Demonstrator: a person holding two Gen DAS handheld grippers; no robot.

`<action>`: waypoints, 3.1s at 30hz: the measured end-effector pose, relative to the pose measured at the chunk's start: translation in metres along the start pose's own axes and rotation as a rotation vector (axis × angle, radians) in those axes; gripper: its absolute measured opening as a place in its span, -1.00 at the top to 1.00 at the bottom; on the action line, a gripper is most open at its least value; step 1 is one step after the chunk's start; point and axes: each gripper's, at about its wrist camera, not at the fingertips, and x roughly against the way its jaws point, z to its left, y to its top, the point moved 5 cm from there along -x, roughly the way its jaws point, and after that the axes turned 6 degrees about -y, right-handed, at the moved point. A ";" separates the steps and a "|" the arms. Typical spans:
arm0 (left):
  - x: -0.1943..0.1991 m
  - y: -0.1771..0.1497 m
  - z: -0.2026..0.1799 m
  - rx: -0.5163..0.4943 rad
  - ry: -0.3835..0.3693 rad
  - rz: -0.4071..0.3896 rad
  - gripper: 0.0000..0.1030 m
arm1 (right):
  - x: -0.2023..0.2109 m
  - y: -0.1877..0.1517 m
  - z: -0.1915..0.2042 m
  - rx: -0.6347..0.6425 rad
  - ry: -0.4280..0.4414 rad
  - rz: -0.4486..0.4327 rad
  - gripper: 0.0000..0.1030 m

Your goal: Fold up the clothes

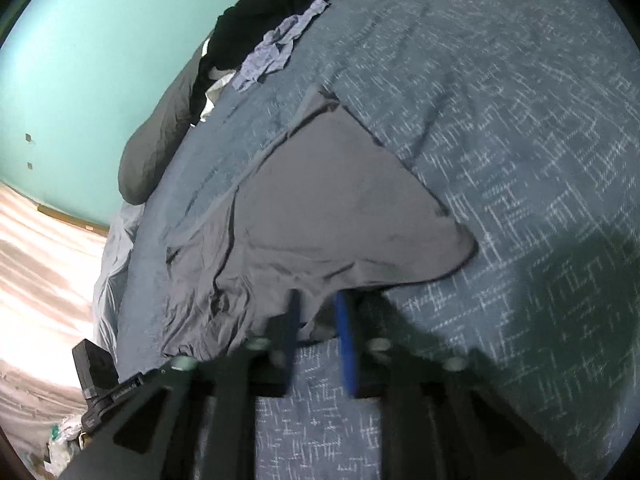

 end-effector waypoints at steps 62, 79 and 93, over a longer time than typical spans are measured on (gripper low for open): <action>0.042 -0.045 -0.046 -0.135 -0.068 0.037 0.94 | 0.004 -0.066 0.088 0.254 0.069 0.120 0.98; 0.019 -0.061 -0.037 -0.129 -0.019 0.111 0.93 | -0.004 -0.084 0.065 0.234 0.009 0.189 0.98; 0.064 -0.011 -0.005 -0.053 0.064 -0.036 0.56 | 0.026 -0.054 0.054 0.173 -0.019 0.110 0.69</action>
